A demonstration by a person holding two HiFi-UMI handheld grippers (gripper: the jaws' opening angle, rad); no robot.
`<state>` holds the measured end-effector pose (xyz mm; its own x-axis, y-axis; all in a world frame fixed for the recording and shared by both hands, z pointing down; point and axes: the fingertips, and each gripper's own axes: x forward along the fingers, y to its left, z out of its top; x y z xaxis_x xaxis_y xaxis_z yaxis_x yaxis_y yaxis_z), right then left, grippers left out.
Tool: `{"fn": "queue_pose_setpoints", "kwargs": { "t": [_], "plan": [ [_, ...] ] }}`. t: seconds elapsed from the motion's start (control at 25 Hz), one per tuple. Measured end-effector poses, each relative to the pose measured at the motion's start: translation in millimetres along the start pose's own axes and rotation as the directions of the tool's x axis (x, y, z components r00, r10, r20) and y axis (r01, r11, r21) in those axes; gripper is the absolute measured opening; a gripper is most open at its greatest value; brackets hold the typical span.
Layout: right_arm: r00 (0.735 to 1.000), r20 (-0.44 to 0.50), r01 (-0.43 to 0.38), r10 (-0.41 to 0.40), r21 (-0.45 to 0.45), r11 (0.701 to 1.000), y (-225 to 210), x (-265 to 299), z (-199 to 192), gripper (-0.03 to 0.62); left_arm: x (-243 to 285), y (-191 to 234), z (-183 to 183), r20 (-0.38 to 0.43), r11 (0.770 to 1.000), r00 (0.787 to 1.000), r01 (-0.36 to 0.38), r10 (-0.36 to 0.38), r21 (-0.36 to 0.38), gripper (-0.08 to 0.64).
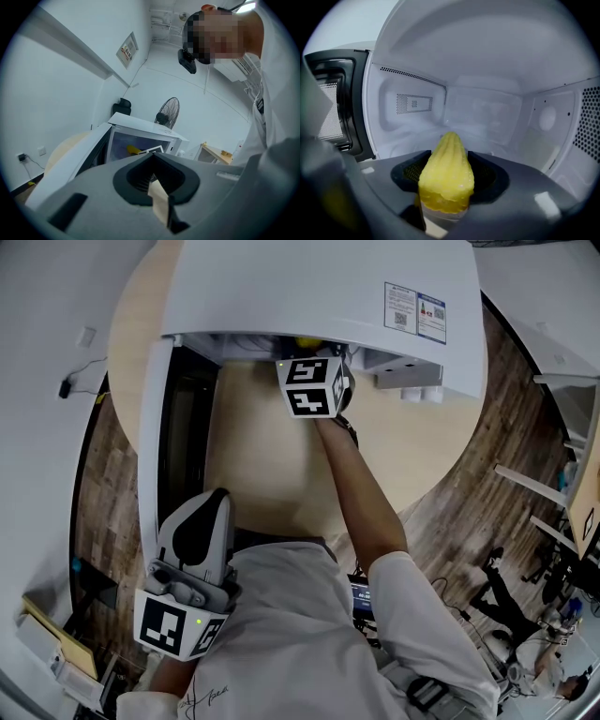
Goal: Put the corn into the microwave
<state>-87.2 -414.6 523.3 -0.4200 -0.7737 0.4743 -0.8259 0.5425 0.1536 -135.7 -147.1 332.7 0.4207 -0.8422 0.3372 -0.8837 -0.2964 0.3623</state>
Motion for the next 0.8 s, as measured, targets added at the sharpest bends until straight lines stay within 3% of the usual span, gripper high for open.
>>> {"fn": "queue_pose_setpoints", "kwargs": {
  "t": [0.28,0.48,0.64,0.8],
  "plan": [
    [0.999,-0.036,0.026,-0.029,-0.075,0.997,-2,4,-5,0.261,-2,-1,0,0.002,1.0,1.0,0.006,-0.006,0.0,-0.009],
    [0.998,-0.029,0.059,-0.059,-0.011,0.998,-8,1,-8,0.265,-4,-7,-2,-0.009,0.999,0.999,0.049,-0.049,-0.009,-0.009],
    [0.999,-0.022,0.039,-0.039,-0.003,0.999,-3,-1,-8,0.318,-7,-6,-5,-0.01,0.999,0.999,0.045,-0.045,-0.012,-0.009],
    [0.999,-0.003,0.047,-0.047,0.013,0.999,-4,-9,-4,0.328,-10,-8,-4,0.001,0.999,0.999,0.042,-0.042,-0.009,-0.009]
  ]
}}
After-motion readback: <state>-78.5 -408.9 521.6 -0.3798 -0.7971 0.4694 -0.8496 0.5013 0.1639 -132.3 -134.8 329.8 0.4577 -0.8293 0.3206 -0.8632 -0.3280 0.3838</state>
